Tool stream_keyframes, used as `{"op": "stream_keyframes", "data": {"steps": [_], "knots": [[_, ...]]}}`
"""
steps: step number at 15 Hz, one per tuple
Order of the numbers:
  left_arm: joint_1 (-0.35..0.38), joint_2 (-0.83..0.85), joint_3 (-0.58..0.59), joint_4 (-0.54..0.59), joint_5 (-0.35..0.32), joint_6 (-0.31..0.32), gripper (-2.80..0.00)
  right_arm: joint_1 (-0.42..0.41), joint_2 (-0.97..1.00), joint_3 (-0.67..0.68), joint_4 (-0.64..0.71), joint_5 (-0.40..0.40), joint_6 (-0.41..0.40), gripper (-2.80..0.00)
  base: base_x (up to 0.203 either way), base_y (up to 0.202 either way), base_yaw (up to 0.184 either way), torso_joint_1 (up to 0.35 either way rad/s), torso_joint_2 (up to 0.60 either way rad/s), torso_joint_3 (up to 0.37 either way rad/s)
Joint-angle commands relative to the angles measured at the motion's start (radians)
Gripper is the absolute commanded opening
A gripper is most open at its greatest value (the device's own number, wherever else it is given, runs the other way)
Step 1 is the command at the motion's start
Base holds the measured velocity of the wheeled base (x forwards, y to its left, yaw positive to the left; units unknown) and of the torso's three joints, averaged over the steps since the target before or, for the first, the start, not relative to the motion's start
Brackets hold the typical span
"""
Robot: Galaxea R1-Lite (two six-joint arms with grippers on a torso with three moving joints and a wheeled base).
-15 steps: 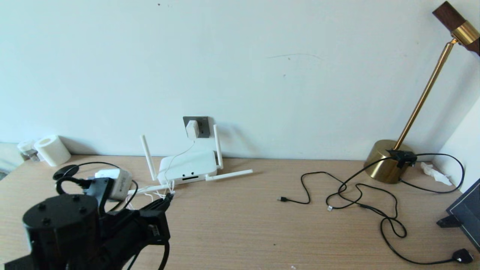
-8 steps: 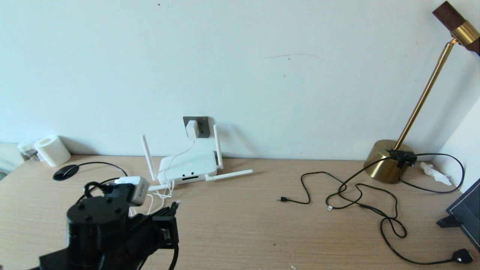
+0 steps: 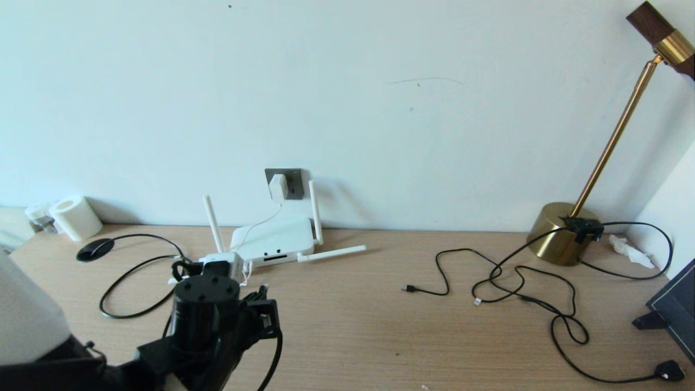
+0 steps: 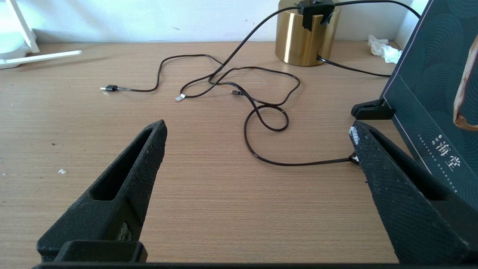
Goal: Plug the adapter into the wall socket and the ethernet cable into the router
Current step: Align cable and router interface
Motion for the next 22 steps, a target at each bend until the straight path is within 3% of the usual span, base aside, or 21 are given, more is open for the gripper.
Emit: {"op": "stream_keyframes", "data": {"steps": [1,6,12,22], "knots": [[0.040,0.091,-0.044,-0.010,0.003,-0.003,-2.80,0.000,0.002,0.000,0.000,0.000,0.000,0.00,0.000,0.000,0.000,0.000,0.00,0.000],[0.115,0.166,-0.071,-0.041,-0.017,-0.009,-2.80,0.000,0.002,0.000,0.000,0.000,0.000,0.00,0.000,0.000,0.000,0.000,0.00,0.000],[0.127,0.313,-0.117,-0.234,-0.013,-0.003,-2.80,0.000,0.002,0.000,0.000,0.000,0.000,0.00,0.000,0.000,0.000,0.000,0.00,0.000],[0.137,0.369,-0.201,-0.260,0.005,-0.006,-2.80,0.000,0.001,0.000,0.000,0.000,0.000,0.00,0.000,0.000,0.000,0.000,0.00,0.000]]}}
